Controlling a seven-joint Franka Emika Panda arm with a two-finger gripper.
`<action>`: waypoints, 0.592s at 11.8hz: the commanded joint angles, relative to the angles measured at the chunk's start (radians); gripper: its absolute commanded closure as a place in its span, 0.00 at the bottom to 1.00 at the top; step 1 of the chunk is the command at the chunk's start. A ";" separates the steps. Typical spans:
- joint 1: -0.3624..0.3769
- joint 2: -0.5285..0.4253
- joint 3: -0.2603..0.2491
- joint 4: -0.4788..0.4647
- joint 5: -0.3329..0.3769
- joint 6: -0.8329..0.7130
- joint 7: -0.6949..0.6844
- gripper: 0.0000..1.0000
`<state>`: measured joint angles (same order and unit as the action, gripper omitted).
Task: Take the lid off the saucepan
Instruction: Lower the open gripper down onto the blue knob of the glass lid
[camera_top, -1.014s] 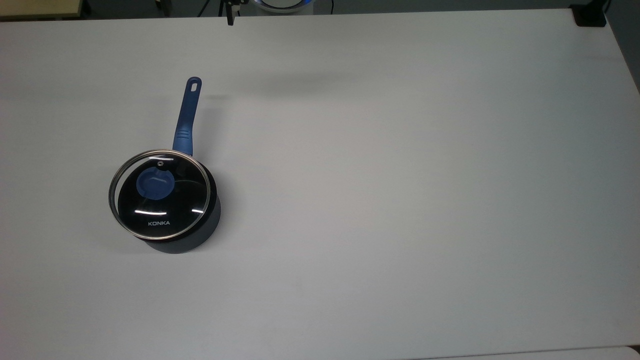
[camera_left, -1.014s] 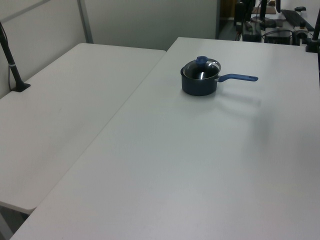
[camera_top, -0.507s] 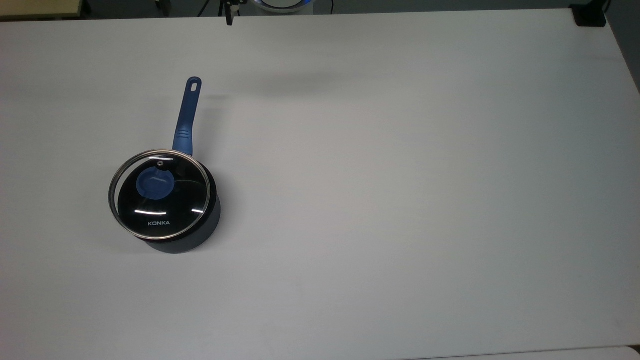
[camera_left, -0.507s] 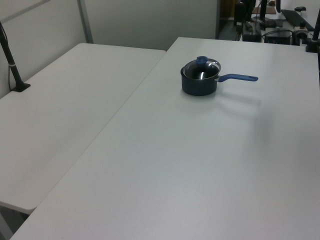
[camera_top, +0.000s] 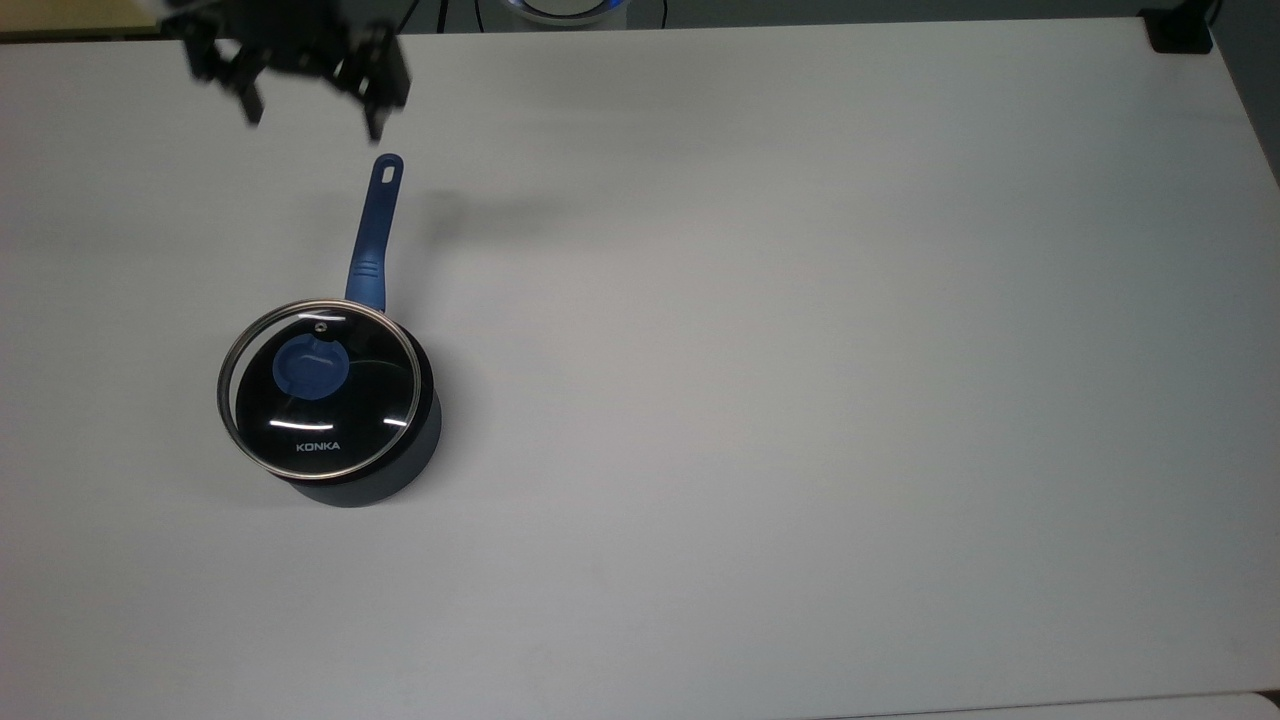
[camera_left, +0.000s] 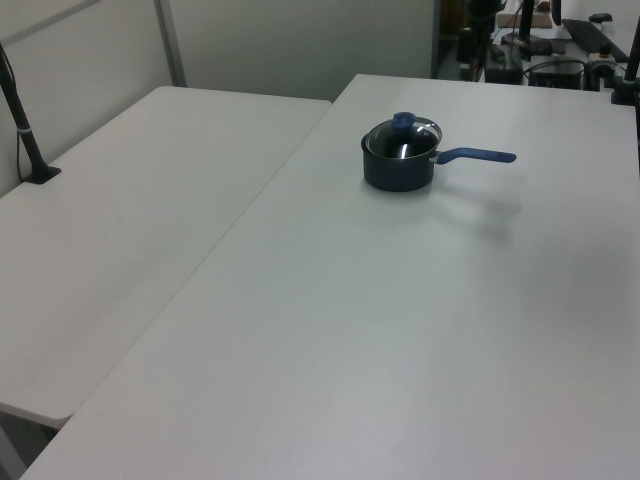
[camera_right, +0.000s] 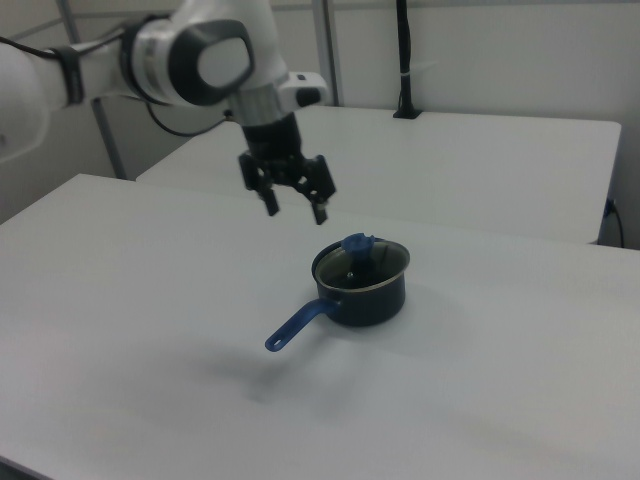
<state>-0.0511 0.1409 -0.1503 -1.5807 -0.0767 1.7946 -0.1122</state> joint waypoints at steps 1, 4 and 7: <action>-0.004 0.126 -0.003 0.042 0.003 0.199 0.177 0.01; -0.001 0.219 -0.003 0.044 0.005 0.392 0.397 0.01; 0.002 0.279 -0.003 0.044 -0.005 0.503 0.473 0.00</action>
<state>-0.0594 0.3864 -0.1490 -1.5559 -0.0767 2.2571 0.3071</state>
